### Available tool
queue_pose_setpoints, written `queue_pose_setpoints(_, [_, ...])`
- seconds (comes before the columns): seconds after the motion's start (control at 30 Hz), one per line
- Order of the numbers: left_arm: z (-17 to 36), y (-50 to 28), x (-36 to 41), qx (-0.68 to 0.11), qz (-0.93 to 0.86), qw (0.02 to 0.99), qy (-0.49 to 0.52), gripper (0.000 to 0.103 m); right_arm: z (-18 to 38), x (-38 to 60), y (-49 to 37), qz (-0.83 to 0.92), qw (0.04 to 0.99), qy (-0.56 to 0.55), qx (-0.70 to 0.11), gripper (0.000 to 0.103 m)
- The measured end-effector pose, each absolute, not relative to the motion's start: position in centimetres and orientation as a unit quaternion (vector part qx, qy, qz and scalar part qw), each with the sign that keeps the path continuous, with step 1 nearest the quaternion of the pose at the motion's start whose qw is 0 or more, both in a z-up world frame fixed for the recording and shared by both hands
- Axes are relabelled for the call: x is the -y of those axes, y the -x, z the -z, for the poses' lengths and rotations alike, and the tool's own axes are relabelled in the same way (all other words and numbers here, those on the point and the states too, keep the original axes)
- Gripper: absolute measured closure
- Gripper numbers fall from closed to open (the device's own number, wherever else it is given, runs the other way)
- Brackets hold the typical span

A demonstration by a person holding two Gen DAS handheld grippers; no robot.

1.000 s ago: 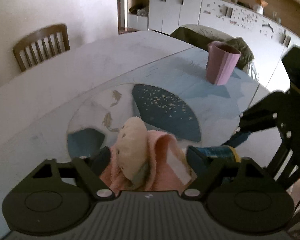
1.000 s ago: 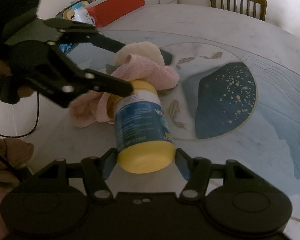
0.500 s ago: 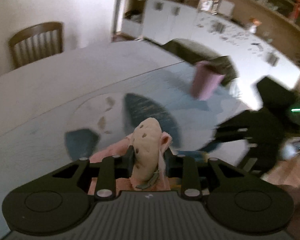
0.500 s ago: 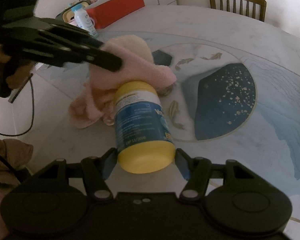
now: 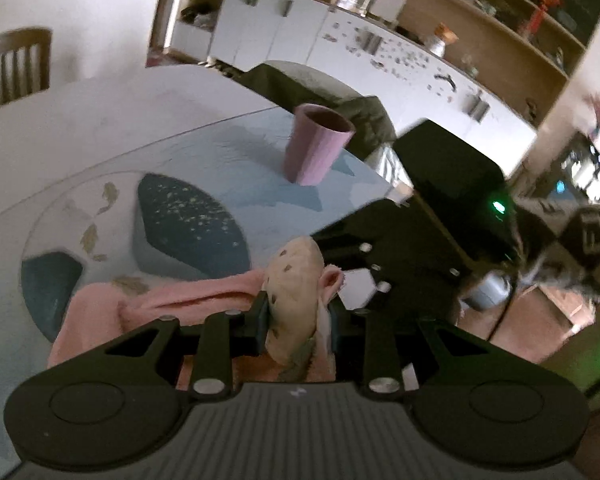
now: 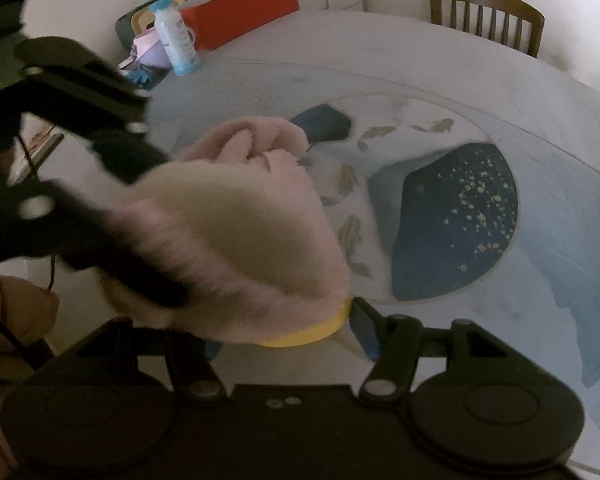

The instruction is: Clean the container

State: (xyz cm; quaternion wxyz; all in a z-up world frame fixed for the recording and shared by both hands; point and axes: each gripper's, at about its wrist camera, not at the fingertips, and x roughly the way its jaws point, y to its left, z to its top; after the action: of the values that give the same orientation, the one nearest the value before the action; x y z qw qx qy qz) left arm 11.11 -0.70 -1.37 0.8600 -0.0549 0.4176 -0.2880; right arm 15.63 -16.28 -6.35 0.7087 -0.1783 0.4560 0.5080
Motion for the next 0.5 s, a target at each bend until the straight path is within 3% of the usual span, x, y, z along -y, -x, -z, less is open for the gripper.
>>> queue_pose_setpoints(0.5, [1.6,-13.8,-6.2,-0.407,0.172,0.892,0.101,0.076,6.3,15.7,-16.2,-0.51,0.713,0.177,-0.447,0.041])
